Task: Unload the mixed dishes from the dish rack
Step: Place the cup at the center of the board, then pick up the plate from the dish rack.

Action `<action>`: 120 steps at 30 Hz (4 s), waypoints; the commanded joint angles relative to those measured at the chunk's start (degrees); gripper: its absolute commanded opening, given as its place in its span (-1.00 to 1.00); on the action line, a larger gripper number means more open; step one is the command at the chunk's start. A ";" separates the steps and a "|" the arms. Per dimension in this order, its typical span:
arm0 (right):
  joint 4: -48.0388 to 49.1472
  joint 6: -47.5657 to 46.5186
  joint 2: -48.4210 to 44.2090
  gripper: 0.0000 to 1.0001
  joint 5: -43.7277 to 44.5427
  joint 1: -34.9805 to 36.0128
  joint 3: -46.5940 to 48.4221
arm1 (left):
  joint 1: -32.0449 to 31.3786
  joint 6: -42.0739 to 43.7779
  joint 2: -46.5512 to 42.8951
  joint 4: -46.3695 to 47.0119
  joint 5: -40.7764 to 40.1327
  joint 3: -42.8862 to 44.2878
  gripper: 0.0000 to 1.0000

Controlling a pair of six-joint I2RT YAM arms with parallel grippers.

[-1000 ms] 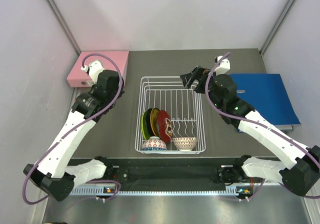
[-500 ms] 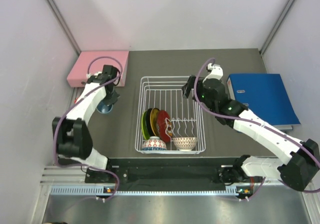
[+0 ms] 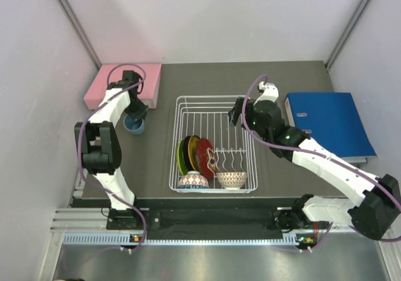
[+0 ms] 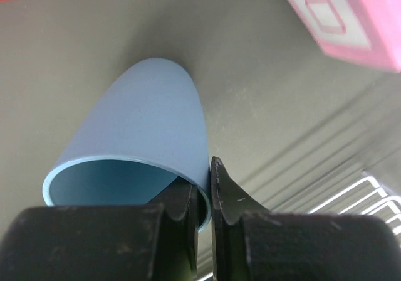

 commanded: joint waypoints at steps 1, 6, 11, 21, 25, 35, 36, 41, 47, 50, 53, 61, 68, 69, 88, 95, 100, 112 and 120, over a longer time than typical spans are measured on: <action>-0.35 -0.59 0.03 0.99 -0.27 0.80 0.36 | 4.41 -0.67 2.75 -0.05 5.67 3.82 -1.00; -1.06 -0.68 0.83 0.99 -0.09 0.80 1.59 | 6.53 -1.64 7.23 -4.79 7.62 8.37 -1.00; -1.06 -0.33 2.14 0.99 -0.97 0.80 2.03 | 7.49 -1.99 14.09 -15.33 6.31 19.35 -1.00; -1.32 -0.24 3.37 0.99 -1.06 0.89 2.47 | 7.49 -0.76 15.42 -18.33 3.15 22.89 -1.00; -1.06 0.03 3.81 0.99 -1.59 0.80 2.38 | 7.41 -0.85 15.86 -22.19 0.59 25.26 -1.00; -0.09 0.38 3.38 0.99 -2.03 0.80 1.51 | 7.41 -0.06 12.95 -24.49 -0.03 26.15 -1.00; 0.26 0.47 3.38 0.99 -2.20 0.89 1.42 | 7.49 -0.06 12.87 -24.49 -0.03 25.45 -1.00; 0.44 0.73 3.55 1.00 -2.91 0.89 0.89 | 7.41 0.03 12.60 -21.86 1.55 19.30 -1.00; 0.26 0.38 3.11 0.99 -2.47 0.89 0.62 | 7.32 1.70 12.61 -20.88 2.78 19.02 -0.97; 0.52 0.29 3.37 0.99 -2.38 0.89 0.71 | 7.23 2.66 11.46 -20.88 3.05 20.25 -0.81; 0.70 0.47 3.81 0.99 -2.73 0.80 1.15 | 7.23 3.54 9.97 -20.97 3.23 21.22 -0.68; 0.61 0.38 4.34 0.99 -2.99 1.33 1.86 | 7.32 4.95 6.28 -20.36 3.67 20.61 0.06; 0.70 0.29 4.43 0.99 -3.08 1.59 1.59 | 7.23 5.30 4.08 -18.51 3.58 16.21 0.58; 0.70 0.29 4.43 0.99 -3.08 1.59 1.59 | 7.14 5.30 3.82 -18.42 3.49 16.13 0.59; -1.14 -6.66 -0.05 0.99 8.42 4.05 2.47 | -24.38 15.15 -29.49 12.25 -9.04 0.23 0.86; 1.75 -6.30 -5.58 0.99 10.28 4.14 -3.58 | -39.24 12.25 -32.83 4.35 -32.16 -7.42 0.98; 2.11 -7.09 -8.49 0.99 7.31 5.28 -7.02 | -45.68 7.95 -32.75 -1.63 -38.35 -9.10 0.98; -1.06 -6.21 -8.49 0.99 11.77 10.38 -7.20 | -45.77 -0.67 -31.95 -9.90 -34.93 -11.73 0.56; 1.58 -7.44 -4.36 0.54 9.22 16.52 -5.53 | -45.77 -0.68 -37.40 0.71 -27.89 -19.02 0.50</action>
